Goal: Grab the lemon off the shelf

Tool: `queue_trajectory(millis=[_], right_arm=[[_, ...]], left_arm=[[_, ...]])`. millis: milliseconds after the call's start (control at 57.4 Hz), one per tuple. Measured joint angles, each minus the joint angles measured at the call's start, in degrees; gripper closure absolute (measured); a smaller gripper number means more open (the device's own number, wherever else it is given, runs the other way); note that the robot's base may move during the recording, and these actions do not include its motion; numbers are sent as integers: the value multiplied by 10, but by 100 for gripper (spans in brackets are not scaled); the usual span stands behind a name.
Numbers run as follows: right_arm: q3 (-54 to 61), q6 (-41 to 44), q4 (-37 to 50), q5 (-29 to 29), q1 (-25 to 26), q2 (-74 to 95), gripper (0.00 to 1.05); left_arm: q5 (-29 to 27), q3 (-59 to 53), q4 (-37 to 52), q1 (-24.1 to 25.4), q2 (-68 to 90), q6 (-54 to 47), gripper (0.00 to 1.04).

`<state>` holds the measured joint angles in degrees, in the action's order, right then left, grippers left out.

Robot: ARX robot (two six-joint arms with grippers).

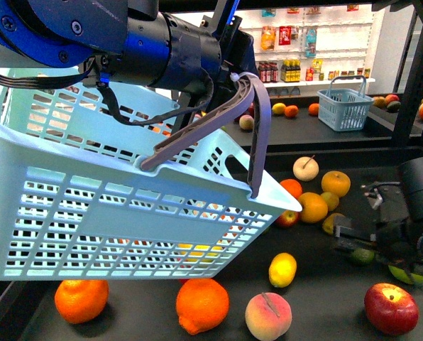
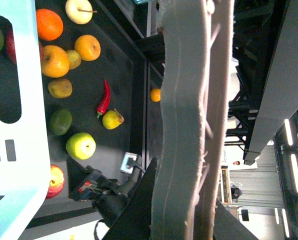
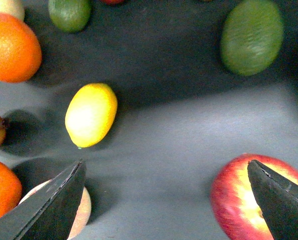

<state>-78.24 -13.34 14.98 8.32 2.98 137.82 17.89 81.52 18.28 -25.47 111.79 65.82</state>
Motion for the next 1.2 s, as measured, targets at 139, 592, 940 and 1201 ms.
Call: queue_trajectory(millis=[139, 592, 940, 1201], right_arm=[[-73, -20, -36, -16, -31, 54, 7], [-316, -65, -143, -46, -77, 212, 7], [-451, -85, -211, -49, -101, 288, 7], [-499, -83, -237, -59, -104, 323, 7]], left_arm=[[-1, 0, 0, 0, 0, 0, 96], [0, 0, 0, 0, 0, 0, 96], [0, 0, 0, 0, 0, 0, 96], [0, 0, 0, 0, 0, 0, 96]])
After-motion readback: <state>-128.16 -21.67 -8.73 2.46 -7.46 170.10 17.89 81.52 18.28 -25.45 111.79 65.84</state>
